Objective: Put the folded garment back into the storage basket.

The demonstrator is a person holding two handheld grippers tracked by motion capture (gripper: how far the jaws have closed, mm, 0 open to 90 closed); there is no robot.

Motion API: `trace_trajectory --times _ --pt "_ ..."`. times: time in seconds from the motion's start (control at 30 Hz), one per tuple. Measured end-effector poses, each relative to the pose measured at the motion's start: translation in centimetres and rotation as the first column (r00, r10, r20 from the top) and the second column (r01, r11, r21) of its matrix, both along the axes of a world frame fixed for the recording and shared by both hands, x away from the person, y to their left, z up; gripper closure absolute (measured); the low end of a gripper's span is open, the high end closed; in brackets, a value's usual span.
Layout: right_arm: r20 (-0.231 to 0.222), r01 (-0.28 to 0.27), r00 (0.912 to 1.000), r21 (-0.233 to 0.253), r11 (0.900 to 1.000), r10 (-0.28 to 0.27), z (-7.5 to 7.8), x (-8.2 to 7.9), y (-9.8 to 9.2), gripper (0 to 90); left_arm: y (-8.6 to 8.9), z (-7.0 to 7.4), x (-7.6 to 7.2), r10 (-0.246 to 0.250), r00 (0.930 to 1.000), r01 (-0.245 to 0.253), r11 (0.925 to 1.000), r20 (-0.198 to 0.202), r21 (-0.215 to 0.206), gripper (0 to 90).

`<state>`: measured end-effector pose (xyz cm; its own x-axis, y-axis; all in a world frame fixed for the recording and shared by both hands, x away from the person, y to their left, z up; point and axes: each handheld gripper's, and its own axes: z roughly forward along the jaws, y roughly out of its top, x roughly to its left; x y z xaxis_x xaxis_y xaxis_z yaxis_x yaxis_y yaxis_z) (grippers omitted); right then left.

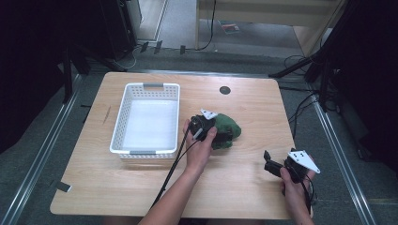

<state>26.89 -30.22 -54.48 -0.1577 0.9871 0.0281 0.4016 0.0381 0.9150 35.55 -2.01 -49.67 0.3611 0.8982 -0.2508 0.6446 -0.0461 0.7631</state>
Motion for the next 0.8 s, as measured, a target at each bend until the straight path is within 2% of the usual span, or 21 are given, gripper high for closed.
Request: trace_trajectory --times 0.1,0.23,0.37,0.43,0.57,0.67,0.8 --pt "0.000 -0.002 1.0000 -0.002 1.000 0.002 0.0 0.0 0.0 0.0 -0.6 -0.6 0.1 -0.010 0.9997 0.010 0.9999 -0.021 -0.006 0.0" --pt "0.000 -0.002 1.0000 -0.002 1.000 0.002 0.0 0.0 0.0 0.0 -1.3 -1.1 0.2 -0.001 0.9993 0.001 1.0000 -0.036 -0.008 0.0" --pt "-0.001 -0.002 1.0000 -0.001 1.000 0.002 0.0 0.0 0.0 0.0 -1.5 -1.7 0.4 0.004 0.9989 -0.003 0.9999 -0.047 0.013 0.0" --pt "-0.001 -0.003 1.0000 -0.003 1.000 0.003 0.0 0.0 0.0 0.0 -1.6 -1.9 0.6 0.012 0.9984 -0.010 0.9989 -0.055 0.046 0.0" --pt "-0.002 -0.003 1.0000 -0.004 1.000 0.003 0.0 0.0 0.0 0.0 -1.6 -2.5 0.9 0.035 0.9960 -0.028 0.9966 -0.082 0.077 0.0" --pt "-0.002 -0.003 1.0000 -0.004 1.000 0.003 0.0 0.0 0.0 0.0 -1.7 -2.9 1.1 0.052 0.9932 -0.043 0.9958 -0.104 0.081 0.0" --pt "-0.003 -0.004 1.0000 -0.003 1.000 0.004 0.0 0.0 0.0 0.0 -2.0 -3.0 1.3 0.065 0.9918 -0.055 0.9943 -0.110 0.091 0.0"
